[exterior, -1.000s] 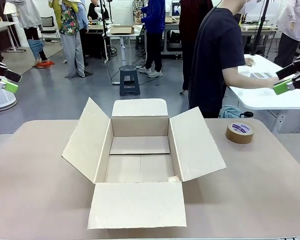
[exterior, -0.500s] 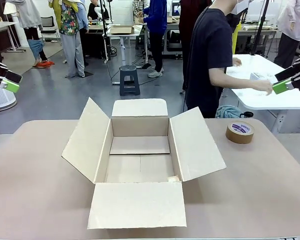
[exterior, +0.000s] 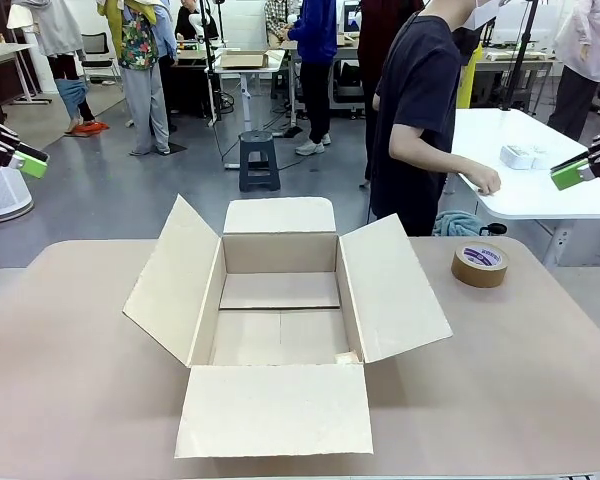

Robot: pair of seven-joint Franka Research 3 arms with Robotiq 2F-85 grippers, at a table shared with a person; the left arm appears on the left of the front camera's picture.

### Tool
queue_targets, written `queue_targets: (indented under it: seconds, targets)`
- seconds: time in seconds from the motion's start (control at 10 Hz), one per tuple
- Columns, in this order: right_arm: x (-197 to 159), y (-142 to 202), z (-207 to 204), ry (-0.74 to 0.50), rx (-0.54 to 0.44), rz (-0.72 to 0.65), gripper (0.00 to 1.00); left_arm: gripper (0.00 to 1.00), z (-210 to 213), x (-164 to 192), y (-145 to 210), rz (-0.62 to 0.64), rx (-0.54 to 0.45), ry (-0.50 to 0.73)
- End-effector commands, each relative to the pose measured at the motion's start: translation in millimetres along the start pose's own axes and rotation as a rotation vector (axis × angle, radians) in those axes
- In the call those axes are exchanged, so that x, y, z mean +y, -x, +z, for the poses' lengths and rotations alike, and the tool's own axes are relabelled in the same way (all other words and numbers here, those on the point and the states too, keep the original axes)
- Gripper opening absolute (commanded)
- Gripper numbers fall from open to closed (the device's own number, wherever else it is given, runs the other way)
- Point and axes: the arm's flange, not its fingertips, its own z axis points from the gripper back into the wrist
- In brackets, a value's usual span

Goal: Wrap the clocks to prevent damage.
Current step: Open the side flaps of the Package Box.

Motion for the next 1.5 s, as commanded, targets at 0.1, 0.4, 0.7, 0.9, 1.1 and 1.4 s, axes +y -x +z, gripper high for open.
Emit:
queue_targets:
  seconds: [0.1,0.4,0.7,0.9,1.1,1.4]
  targets:
    - [-2.1,4.1,-5.6,-0.031,0.054,-0.028,0.00,0.00,4.5,-3.3,0.4,0.008,0.035,0.026]
    - [-4.9,2.8,-3.9,-0.036,0.065,-0.028,0.00,0.00,7.7,-4.8,-0.7,-0.002,0.033,0.035]
    - [-7.1,2.8,-2.1,0.002,0.112,-0.033,0.00,0.00,9.3,-6.7,-1.1,-0.003,0.030,0.023]
    - [-4.8,4.9,-6.0,-0.024,0.051,-0.022,0.00,0.00,5.8,-3.2,-1.5,-0.009,0.013,0.025]
    - [-4.8,4.9,-6.0,-0.024,0.051,-0.022,0.00,0.00,5.8,-3.2,-1.5,-0.009,0.013,0.025]
    - [-4.8,4.9,-6.0,-0.024,0.051,-0.022,0.00,0.00,5.8,-3.2,-1.5,-0.009,0.013,0.025]
